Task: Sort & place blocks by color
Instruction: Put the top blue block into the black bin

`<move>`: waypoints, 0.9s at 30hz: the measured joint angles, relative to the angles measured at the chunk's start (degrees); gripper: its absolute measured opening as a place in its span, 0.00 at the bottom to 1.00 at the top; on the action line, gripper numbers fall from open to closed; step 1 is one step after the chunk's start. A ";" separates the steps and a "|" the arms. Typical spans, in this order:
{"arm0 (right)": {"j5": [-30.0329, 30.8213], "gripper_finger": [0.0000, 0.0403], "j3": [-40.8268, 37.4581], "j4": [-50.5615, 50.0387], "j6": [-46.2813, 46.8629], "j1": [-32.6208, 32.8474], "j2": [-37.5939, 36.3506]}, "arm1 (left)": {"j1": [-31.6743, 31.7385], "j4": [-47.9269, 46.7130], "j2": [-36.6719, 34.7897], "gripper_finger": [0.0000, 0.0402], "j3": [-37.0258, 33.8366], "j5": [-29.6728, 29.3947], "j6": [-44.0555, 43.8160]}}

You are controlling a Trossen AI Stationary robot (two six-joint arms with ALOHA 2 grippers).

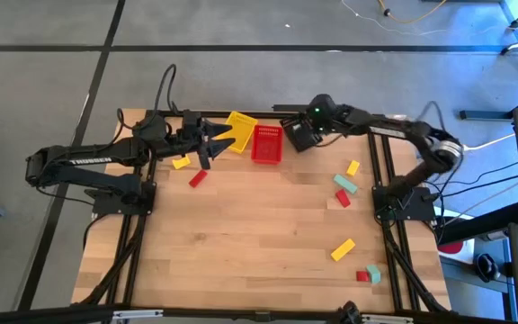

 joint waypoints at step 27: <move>-12.52 0.68 -22.73 24.80 10.11 23.58 -47.90 | 0.00 -0.46 0.00 0.63 0.00 5.57 7.50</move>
